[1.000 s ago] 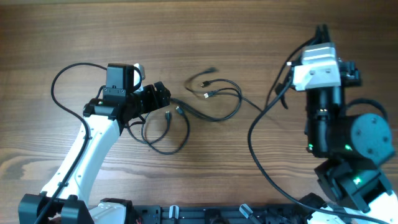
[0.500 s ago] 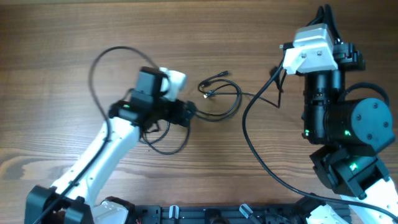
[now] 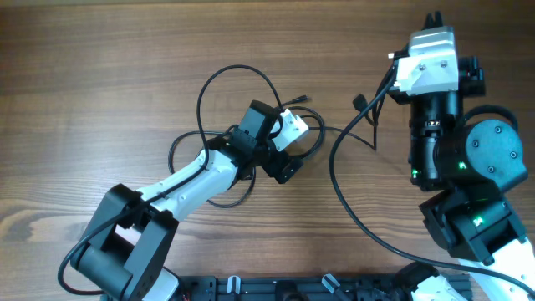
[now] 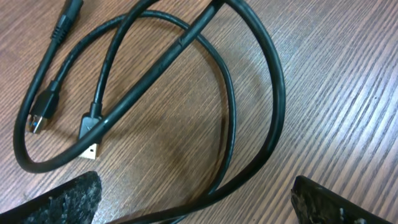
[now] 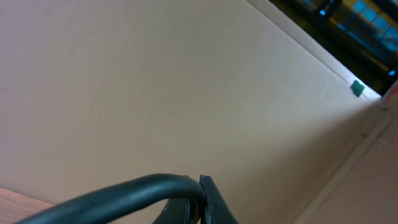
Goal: Untangle cables
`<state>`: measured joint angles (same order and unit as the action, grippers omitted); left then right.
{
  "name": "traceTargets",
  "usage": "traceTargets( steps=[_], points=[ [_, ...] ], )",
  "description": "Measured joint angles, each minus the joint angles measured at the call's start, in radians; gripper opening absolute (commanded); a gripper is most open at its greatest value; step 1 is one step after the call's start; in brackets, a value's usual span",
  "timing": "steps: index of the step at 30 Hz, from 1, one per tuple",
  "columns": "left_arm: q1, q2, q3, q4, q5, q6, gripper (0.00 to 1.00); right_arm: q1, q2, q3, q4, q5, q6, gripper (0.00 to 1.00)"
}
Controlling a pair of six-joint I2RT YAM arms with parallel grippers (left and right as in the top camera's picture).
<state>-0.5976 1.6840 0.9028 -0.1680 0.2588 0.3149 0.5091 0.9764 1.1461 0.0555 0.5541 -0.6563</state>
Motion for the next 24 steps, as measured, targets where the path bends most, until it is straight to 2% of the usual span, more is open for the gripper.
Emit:
traceTargets(
  steps=[2, 3, 5, 8, 9, 10, 11, 12, 16, 20, 24],
  points=[
    [0.0, 0.002, 0.0, 0.008, 0.0, 0.002, 0.77, -0.016, 0.0, 0.0, -0.009, -0.023, 0.027, 0.04],
    [0.0, 0.005, 0.0, 0.017, 0.001, 0.006, 0.78, -0.024, 0.0, 0.0, -0.012, -0.034, 0.039, 0.04],
    [0.0, 0.019, 0.0, 0.033, 0.001, 0.012, 0.89, -0.033, 0.0, 0.0, -0.011, -0.05, 0.06, 0.04],
    [0.0, 0.082, 0.0, 0.064, 0.0, 0.015, 0.89, -0.034, 0.0, 0.0, -0.012, -0.064, 0.081, 0.04],
    [0.0, 0.106, 0.0, 0.074, 0.001, 0.014, 0.8, -0.034, 0.0, 0.0, -0.011, -0.064, 0.084, 0.04],
    [0.0, 0.122, 0.0, 0.079, 0.006, 0.014, 0.65, -0.034, 0.0, 0.0, -0.011, -0.068, 0.085, 0.04],
    [-0.002, 0.125, -0.001, 0.084, 0.011, 0.016, 0.37, -0.034, 0.0, 0.0, -0.011, -0.068, 0.085, 0.04],
    [-0.003, 0.125, -0.001, 0.092, 0.016, 0.014, 0.04, -0.034, 0.0, 0.0, -0.013, -0.068, 0.085, 0.04],
    [-0.008, 0.125, -0.001, 0.119, -0.028, -0.008, 0.04, -0.034, 0.0, 0.0, -0.056, -0.068, 0.089, 0.04],
    [0.029, 0.125, -0.001, 0.164, -0.074, -0.113, 0.04, -0.034, 0.0, 0.0, -0.071, -0.065, 0.089, 0.04],
    [0.195, 0.125, -0.001, 0.23, -0.101, -0.4, 0.04, -0.034, 0.0, 0.0, -0.087, -0.055, 0.089, 0.04]
  ],
)
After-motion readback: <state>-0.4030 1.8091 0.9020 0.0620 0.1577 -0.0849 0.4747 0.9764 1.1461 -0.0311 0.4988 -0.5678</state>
